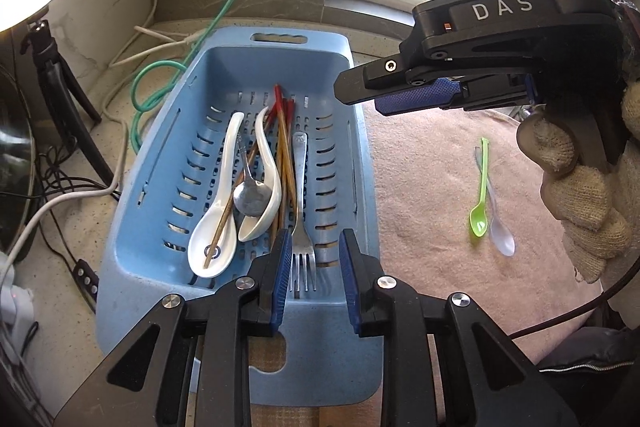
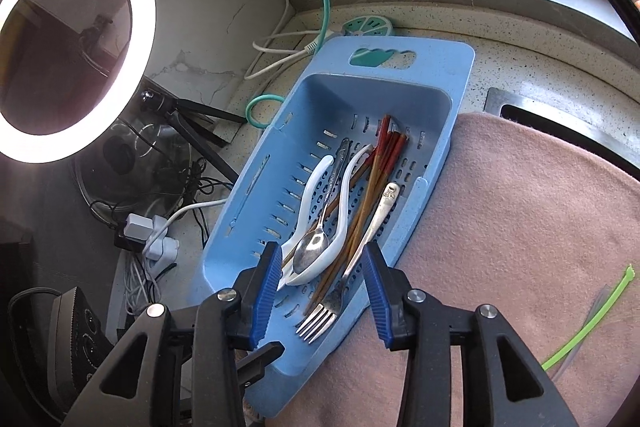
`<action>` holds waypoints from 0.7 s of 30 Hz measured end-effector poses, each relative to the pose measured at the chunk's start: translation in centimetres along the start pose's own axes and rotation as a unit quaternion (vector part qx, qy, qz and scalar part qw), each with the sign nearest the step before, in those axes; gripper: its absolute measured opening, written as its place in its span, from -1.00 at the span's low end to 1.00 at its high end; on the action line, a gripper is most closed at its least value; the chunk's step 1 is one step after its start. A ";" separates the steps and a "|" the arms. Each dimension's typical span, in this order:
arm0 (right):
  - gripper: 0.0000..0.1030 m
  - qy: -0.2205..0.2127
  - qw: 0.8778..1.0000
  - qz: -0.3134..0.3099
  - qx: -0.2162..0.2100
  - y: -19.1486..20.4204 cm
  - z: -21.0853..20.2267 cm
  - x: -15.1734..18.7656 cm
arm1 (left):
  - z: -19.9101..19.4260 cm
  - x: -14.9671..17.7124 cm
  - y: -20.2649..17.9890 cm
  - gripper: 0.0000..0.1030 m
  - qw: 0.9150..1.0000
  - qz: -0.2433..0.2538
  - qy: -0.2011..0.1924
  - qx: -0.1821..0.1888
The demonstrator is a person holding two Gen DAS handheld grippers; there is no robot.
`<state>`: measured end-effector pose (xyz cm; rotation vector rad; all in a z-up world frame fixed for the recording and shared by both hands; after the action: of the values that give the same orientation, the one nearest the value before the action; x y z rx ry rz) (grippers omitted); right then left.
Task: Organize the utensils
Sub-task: 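Move the left tool to the green spoon while the right tool moves to the clear spoon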
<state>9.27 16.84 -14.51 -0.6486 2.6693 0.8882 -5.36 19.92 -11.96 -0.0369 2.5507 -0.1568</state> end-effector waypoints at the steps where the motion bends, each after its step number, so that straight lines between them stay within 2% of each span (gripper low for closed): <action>1: -0.26 -0.002 1.000 -0.005 0.003 0.0 -0.2 0.1 | -0.2 0.0 -0.1 -0.56 1.000 0.000 -0.002 -0.002; 12: -0.26 -0.034 0.995 -0.077 0.048 -0.8 -4.1 1.8 | -1.2 -0.7 -1.8 -0.56 1.000 0.009 -0.018 -0.012; 16: -0.26 -0.056 0.995 -0.072 0.050 -2.7 -6.5 3.2 | -1.0 -0.7 -3.0 -0.56 1.000 0.018 -0.016 -0.010; 21: -0.26 -0.069 0.991 -0.074 0.086 -6.3 -9.6 5.4 | -0.3 -0.5 -5.3 -0.56 0.999 0.030 -0.012 0.001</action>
<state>6.73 4.68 -12.17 -0.7059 2.5022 0.6318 -5.18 14.68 -10.79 0.0368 2.5241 -0.1345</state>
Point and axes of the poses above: each gripper's, at about its wrist camera, not at the fingertips, and z roughly the way its jaws point, y to its left, x to its underside, the point moved 4 cm from there along z, roughly the way its jaws point, and after that the axes turned 2 degrees about -x, right-handed, at the moved point
